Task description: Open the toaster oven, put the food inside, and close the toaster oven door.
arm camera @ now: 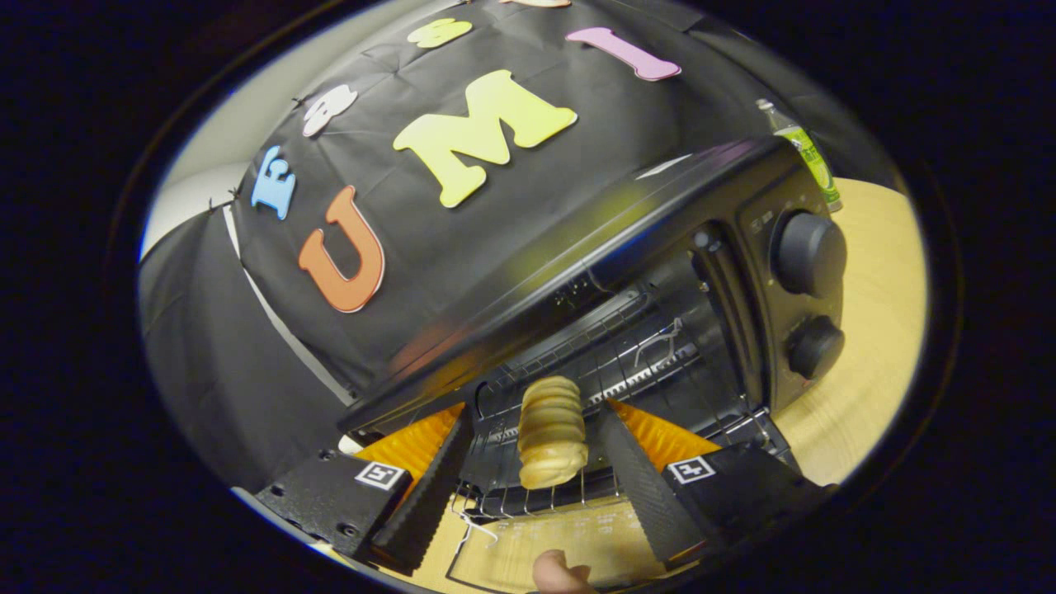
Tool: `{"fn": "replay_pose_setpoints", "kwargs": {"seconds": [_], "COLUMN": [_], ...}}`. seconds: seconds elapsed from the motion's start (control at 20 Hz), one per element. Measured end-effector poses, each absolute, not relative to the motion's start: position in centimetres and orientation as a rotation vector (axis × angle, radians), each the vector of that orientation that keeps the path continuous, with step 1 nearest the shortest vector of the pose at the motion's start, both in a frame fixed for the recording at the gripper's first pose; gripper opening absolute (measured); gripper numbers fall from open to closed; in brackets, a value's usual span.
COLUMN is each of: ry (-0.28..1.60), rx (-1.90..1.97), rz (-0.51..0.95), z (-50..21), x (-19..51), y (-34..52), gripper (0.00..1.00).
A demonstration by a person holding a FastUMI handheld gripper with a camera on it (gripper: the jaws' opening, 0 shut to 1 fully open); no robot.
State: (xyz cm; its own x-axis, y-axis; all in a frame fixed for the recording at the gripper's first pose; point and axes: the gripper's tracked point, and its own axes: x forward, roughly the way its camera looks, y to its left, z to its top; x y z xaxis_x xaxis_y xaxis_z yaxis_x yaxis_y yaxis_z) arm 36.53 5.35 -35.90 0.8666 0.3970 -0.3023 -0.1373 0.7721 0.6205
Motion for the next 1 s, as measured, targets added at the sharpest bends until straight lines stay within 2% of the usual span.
{"fn": "replay_pose_setpoints", "kwargs": {"seconds": [0.4,0.6,0.75,1.0], "ry": [0.377,0.47,0.561,0.587], "rx": [0.539,0.437,0.37,0.077], "rz": [0.322,0.338,0.271,0.243], "z": [-31.0,-30.6,-31.4,-32.8], "x": [29.6,25.4,22.8,18.6], "y": [3.9,4.5,4.4,5.3], "gripper": [1.0,1.0,1.0,1.0]}}
